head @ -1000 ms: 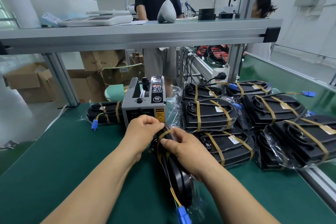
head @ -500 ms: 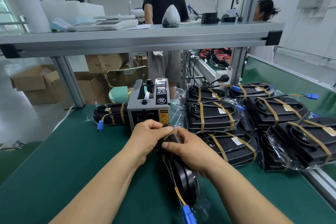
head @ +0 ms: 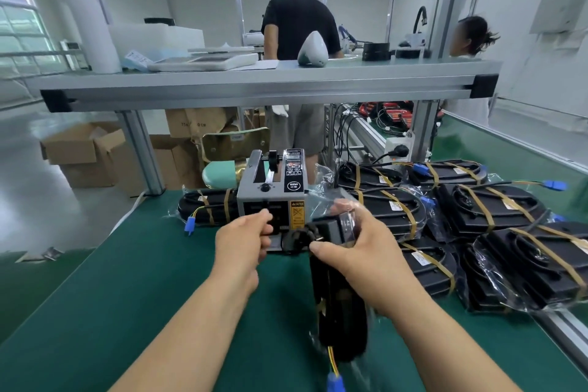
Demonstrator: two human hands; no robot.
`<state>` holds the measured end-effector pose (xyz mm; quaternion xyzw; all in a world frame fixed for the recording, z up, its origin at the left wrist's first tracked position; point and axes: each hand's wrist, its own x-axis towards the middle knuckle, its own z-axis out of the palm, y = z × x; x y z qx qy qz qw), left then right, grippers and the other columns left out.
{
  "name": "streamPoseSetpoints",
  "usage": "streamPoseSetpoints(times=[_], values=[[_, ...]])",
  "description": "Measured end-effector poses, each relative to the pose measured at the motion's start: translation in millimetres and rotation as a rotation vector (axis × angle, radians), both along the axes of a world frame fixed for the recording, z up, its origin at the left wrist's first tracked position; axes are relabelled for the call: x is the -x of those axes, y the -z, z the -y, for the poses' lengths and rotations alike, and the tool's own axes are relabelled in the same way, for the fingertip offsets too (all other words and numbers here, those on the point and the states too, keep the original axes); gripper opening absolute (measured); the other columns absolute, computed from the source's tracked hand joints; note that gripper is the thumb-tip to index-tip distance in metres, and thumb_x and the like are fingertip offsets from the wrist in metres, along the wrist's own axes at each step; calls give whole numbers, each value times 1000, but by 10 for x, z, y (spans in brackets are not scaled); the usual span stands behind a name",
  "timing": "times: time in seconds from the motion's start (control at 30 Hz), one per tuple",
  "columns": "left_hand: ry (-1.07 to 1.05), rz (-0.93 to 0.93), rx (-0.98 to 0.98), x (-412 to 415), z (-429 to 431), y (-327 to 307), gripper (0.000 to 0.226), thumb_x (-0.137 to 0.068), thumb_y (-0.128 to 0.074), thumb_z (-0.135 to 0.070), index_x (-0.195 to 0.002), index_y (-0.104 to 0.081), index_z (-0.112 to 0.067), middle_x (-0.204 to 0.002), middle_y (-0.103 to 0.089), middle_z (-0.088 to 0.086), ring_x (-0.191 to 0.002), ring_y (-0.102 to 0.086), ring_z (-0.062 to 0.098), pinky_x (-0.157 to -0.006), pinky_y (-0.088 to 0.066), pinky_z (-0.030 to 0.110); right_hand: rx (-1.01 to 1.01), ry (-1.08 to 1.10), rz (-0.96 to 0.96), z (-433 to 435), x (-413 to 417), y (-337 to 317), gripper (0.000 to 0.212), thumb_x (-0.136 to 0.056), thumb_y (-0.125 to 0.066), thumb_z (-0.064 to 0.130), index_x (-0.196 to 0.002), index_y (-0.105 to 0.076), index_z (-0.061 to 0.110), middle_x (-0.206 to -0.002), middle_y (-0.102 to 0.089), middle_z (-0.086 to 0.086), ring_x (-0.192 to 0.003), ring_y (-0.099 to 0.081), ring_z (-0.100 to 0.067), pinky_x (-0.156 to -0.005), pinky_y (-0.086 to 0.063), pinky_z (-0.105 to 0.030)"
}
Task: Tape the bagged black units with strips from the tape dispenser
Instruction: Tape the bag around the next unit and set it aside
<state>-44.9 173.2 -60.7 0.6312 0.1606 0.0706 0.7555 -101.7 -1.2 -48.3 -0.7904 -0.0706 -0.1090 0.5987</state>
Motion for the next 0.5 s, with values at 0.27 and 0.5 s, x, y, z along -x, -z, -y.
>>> streamPoseSetpoints(times=[0.27,0.5], values=[[21,-364,273,-538,-40,143,29,-99,-57,-25,-72,-57,-13,-40,-49,-7,-45,-41,5,-43,-29,15,-117,181,227,-120,169,346,79,-66,-79,37,-135,-45,54,-120,-66,25,-110,-63,5,-91,-47,-9],[-88,-337,412,-672,36,156,20,-96,-59,-16,-77,-53,-15,-55,-57,-3,-27,-45,1,-38,-29,16,-80,180,286,-153,334,501,86,-62,-84,18,-140,-52,35,-121,-55,45,-109,-57,17,-86,-39,3]])
